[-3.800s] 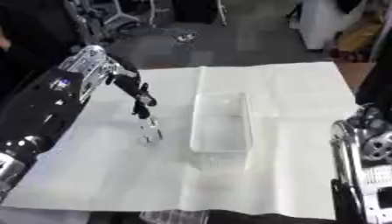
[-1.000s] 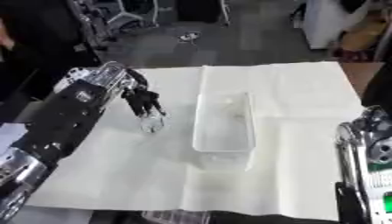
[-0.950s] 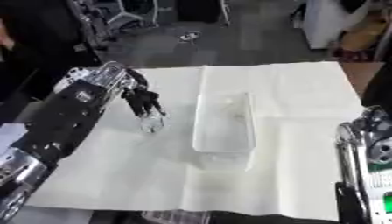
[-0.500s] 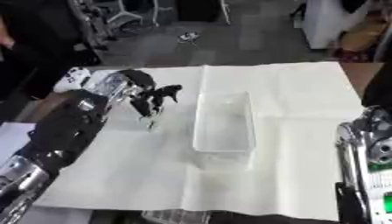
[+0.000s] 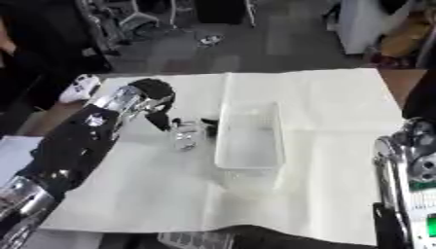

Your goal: Pick up objects on the table and place them in the box.

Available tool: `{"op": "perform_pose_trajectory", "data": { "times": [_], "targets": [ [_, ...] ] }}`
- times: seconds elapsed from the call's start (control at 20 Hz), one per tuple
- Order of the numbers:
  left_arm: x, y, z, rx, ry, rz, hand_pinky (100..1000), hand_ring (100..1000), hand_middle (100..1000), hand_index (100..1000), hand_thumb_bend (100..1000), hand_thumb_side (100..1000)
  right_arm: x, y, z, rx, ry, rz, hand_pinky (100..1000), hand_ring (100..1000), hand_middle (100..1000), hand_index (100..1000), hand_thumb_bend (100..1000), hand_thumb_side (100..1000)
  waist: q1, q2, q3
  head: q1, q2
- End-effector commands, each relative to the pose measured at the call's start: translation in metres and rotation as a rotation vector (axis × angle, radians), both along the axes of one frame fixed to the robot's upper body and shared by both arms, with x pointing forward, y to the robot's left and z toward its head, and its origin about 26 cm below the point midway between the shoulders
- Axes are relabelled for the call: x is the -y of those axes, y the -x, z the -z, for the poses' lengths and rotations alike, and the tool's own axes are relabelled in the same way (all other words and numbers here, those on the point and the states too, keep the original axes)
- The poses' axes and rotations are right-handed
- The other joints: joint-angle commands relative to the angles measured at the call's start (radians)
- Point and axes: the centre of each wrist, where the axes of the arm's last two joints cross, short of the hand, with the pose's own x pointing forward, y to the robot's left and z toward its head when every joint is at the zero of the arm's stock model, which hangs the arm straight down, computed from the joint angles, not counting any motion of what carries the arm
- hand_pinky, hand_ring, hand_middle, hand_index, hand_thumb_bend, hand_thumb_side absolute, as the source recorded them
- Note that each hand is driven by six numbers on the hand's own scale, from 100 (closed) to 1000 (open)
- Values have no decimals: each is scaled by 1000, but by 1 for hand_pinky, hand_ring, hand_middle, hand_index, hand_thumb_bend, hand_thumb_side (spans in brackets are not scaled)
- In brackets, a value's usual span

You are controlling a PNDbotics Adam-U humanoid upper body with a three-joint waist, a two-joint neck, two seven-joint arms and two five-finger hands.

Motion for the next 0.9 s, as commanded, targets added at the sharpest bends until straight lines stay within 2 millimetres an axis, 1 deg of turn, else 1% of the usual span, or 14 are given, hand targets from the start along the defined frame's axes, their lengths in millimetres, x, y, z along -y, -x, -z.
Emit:
{"op": "perform_pose_trajectory", "data": {
  "times": [0.05,0.1,0.15,0.2,0.25,0.3,0.35,0.4,0.45,0.6,0.75,0.8,0.85,0.9],
  "targets": [
    [-5,-4,-16,2,10,3,479,607,614,658,100,968,-2,3,-7,27,-5,-14,529,541,577,743,100,1000,-4,-11,-1,12,-4],
    [-5,-5,-17,-13,7,4,604,719,728,757,135,1000,-2,3,-7,26,-5,-14,529,541,577,743,100,1000,-4,-11,-1,12,-4],
    [-4,-5,-20,-31,0,2,676,784,775,793,158,1000,-2,3,-7,26,-5,-15,529,541,577,743,100,1000,-4,-12,-1,12,-3],
    [-3,-6,-24,-48,-10,0,705,808,796,816,174,1000,-2,3,-7,25,-5,-15,529,541,577,743,100,1000,-4,-12,-1,13,-3],
    [-2,-7,-28,-64,-18,1,751,848,830,851,261,1000,-3,3,-7,25,-4,-16,529,542,577,743,100,1000,-3,-12,-1,15,-2],
    [0,-8,-32,-81,-23,5,777,871,848,869,320,1000,-3,3,-7,26,-4,-17,529,542,577,743,100,1000,-3,-13,-1,16,-1],
    [1,-9,-35,-95,-25,9,783,874,847,869,320,1000,-3,3,-7,26,-3,-18,529,542,577,743,100,1000,-3,-13,-1,17,-1],
    [3,-9,-37,-112,-26,15,797,887,860,886,388,1000,-3,3,-7,26,-3,-19,529,542,577,743,100,1000,-3,-13,-2,18,-1],
    [5,-9,-38,-132,-24,22,809,895,867,892,413,1000,-3,3,-7,26,-4,-20,529,542,577,743,100,1000,-2,-13,-3,19,-1],
    [11,-9,-34,-217,-24,51,852,922,884,906,547,1000,-4,3,-7,28,-5,-23,529,542,577,743,100,1000,-2,-12,-5,21,-1],
    [14,-9,-31,-315,-59,80,903,952,898,918,569,1000,-5,3,-8,29,-7,-25,529,542,577,743,100,1000,-2,-11,-7,20,1],
    [15,-9,-29,-349,-85,91,945,977,907,933,625,1000,-5,3,-8,30,-7,-26,529,542,577,743,100,1000,-1,-10,-8,21,1],
    [16,-9,-29,-378,-116,103,936,971,906,931,620,1000,-5,3,-8,30,-7,-27,529,542,577,743,100,1000,-1,-10,-8,20,2],
    [17,-9,-29,-405,-149,112,998,1000,931,953,643,1000,-5,3,-8,30,-6,-27,529,542,577,743,100,1000,-1,-9,-8,21,3]
  ]
}}
